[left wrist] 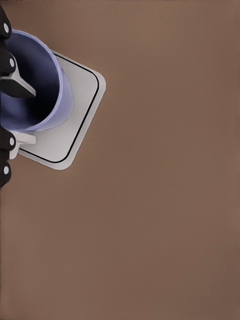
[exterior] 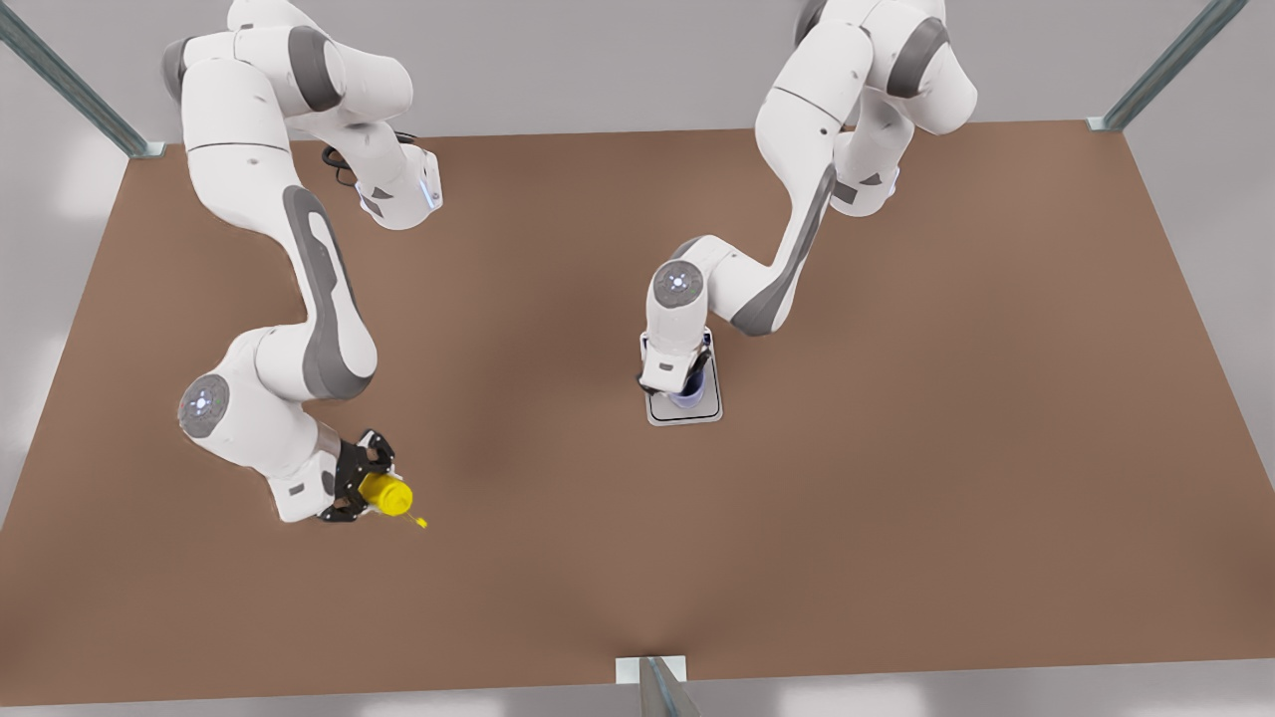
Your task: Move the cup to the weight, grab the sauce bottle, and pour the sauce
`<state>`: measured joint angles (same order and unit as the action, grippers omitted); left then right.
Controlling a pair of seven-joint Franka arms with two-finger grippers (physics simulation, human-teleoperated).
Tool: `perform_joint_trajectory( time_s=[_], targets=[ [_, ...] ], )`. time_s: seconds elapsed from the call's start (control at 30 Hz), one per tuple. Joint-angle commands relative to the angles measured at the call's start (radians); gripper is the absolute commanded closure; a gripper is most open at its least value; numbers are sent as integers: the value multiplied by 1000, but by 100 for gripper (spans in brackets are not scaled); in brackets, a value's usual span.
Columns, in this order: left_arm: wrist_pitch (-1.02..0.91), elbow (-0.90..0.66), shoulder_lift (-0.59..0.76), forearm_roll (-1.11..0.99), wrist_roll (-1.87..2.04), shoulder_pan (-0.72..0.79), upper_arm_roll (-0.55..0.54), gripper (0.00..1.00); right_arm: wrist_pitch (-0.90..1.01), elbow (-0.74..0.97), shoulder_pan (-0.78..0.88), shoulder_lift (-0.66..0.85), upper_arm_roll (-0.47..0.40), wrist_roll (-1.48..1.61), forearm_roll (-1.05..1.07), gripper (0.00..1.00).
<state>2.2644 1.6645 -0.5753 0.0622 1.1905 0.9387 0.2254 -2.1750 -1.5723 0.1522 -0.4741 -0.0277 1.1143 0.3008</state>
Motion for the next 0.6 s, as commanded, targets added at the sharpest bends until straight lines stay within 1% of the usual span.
perform_joint_trajectory(
  time_s=[0.0, 0.07, 0.27, 0.33, 0.37, 0.4, 0.43, 0.5, 0.53, 0.57],
  targets=[
    [0, 0, 0, 1, 0, 0, 0, 44, 0, 0, 1, 2, 0, -2, -2, 45],
    [-6, -5, 2, -1, -2, 0, 2, 45, 1, -3, 27, 20, 0, -36, -5, 45],
    [-71, -14, 32, -1, -9, 0, 9, 45, 12, -22, 30, 51, 0, -45, -5, 45],
    [-115, -22, 60, -1, -18, -1, 23, 45, 17, -20, 32, 65, 2, -80, -54, 45],
    [-157, -22, 106, 8, -72, -5, 77, 42, 17, -18, 50, 74, 2, -111, -97, 45],
    [-197, -19, 147, 22, -138, -8, 136, 29, 17, -18, 69, 80, 2, -186, -172, 45],
    [-240, -12, 178, 94, -236, -8, 247, 0, 6, -18, 109, 81, 2, -270, -241, 45],
    [-370, 26, 216, 188, -601, -8, 544, 0, 1, -12, 193, 80, 2, -445, -394, 45],
    [-373, 67, 227, 220, -807, -9, 681, 0, 1, -12, 239, 80, 2, -521, -459, 45],
    [-372, 84, 219, 245, -974, -58, 755, 0, 1, -12, 299, 78, 2, -583, -515, 45]
  ],
)
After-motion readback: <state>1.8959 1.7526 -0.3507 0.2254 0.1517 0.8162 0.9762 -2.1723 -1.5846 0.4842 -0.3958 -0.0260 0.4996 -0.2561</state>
